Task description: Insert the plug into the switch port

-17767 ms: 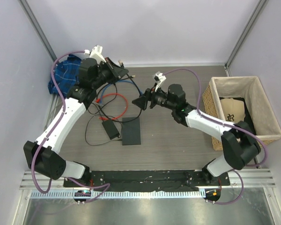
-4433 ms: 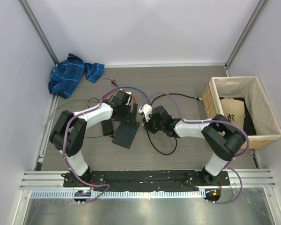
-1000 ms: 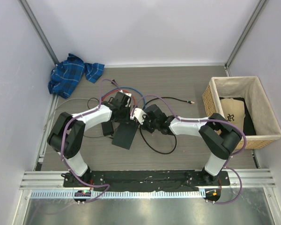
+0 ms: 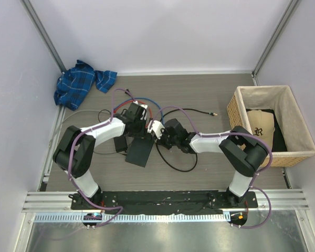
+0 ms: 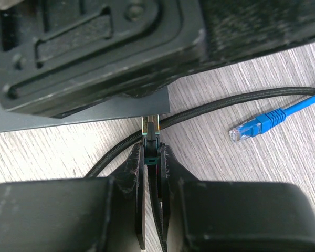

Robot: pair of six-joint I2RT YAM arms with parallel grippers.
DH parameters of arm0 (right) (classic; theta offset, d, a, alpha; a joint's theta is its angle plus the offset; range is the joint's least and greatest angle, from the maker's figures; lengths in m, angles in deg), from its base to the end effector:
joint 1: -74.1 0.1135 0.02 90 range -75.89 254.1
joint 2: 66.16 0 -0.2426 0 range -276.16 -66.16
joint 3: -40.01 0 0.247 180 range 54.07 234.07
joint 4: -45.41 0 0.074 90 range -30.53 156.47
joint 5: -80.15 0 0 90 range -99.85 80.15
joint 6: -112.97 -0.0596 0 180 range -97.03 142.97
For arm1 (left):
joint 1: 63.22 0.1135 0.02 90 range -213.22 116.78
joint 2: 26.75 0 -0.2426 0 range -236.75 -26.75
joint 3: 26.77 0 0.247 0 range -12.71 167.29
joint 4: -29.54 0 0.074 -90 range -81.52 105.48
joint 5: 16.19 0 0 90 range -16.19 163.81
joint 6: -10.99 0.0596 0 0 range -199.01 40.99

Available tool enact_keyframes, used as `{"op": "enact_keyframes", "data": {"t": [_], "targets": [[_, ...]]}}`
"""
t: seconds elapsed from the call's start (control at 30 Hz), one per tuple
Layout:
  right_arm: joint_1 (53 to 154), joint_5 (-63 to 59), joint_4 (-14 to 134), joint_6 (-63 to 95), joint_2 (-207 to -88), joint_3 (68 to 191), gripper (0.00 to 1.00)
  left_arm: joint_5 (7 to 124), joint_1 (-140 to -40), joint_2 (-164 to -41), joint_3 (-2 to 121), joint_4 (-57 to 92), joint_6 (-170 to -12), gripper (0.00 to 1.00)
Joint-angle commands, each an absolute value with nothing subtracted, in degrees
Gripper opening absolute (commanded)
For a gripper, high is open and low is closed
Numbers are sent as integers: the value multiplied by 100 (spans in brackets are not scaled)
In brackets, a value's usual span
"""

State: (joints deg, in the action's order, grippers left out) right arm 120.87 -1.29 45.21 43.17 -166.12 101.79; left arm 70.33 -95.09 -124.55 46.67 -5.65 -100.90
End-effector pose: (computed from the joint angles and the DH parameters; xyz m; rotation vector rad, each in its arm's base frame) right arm 0.2407 0.2690 0.1180 -1.3137 1.8365 0.4174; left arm 0.2916 -0.1855 0.1369 0.2539 2.6542 -0.4003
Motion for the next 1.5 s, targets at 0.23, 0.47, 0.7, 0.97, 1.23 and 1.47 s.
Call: {"op": "enact_keyframes", "data": {"t": [0.23, 0.47, 0.7, 0.97, 1.23, 1.47], "targets": [[12359, 193, 2659, 4072, -16610, 10848, 1, 5719, -10066, -12440, 4407, -666, -10423, 90], [12359, -80, 3441, 4055, -16100, 10285, 16, 6624, -9618, -12009, 4705, -1308, -10063, 97], [12359, -369, 4065, 3624, -15634, 9890, 51, 7267, -9266, -11614, 4987, -1669, -10027, 100], [12131, -1591, 4751, 2790, -14571, 9626, 80, 7812, -9099, -11507, 5600, -1871, -9931, 100], [11279, -1539, 4998, 1366, -13990, 9406, 88, 7584, -9099, -13141, 7102, -2301, -9325, 91], [10988, -1478, 5033, 1128, -13595, 9011, 89, 7496, -9099, -13915, 7703, -2574, -9017, 72]]}}
